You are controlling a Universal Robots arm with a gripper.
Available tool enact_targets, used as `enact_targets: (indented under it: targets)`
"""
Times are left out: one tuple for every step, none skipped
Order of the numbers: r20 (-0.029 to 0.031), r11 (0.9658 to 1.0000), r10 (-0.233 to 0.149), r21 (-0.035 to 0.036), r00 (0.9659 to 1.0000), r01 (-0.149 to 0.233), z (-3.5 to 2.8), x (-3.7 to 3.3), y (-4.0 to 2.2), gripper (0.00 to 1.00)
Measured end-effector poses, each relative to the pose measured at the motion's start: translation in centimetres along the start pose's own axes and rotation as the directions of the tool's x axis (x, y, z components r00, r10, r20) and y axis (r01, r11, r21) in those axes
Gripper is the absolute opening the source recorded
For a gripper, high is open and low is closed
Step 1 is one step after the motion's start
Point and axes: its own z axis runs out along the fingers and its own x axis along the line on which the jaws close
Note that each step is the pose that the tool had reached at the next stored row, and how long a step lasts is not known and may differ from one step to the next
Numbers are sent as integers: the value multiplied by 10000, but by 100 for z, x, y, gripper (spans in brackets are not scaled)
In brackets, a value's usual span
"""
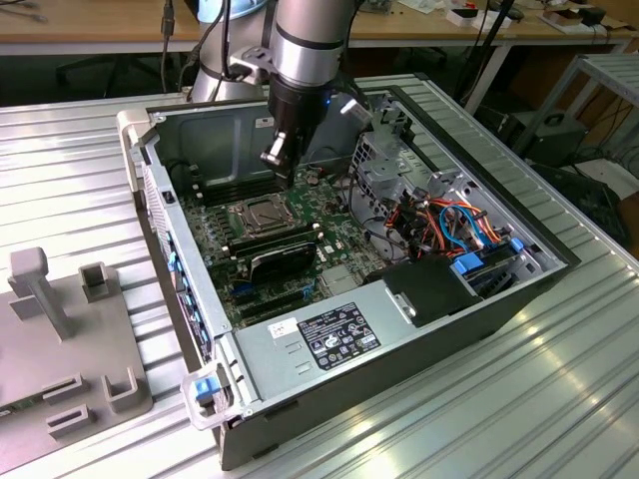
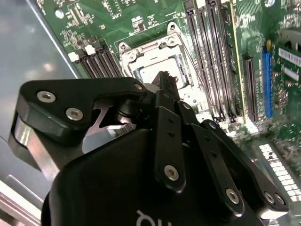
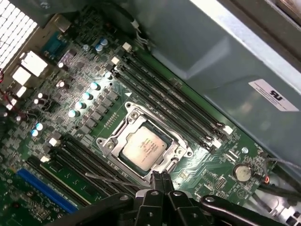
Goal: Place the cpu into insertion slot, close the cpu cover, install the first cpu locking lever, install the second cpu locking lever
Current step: 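Install the second cpu locking lever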
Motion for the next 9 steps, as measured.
enact_targets:
  targets:
    - [1,9999,-108,-3,9999,108,0,0,0,11]
    - [2,9997,-247,-4,9997,247,0,0,0,11]
    - [3,9990,-443,-9,9990,443,0,0,0,11]
    - [10,9988,-497,-17,9988,497,-1,10,-13,11]
    - [17,9988,-498,-24,9988,498,0,27,-33,11]
    - [18,9988,-499,-26,9988,499,0,40,-50,11]
    - [19,9988,-499,-26,9988,499,0,53,-65,11]
    - [21,9987,-500,-29,9987,500,-1,72,-89,11]
    - [22,9987,-500,-31,9987,500,-1,84,-103,11]
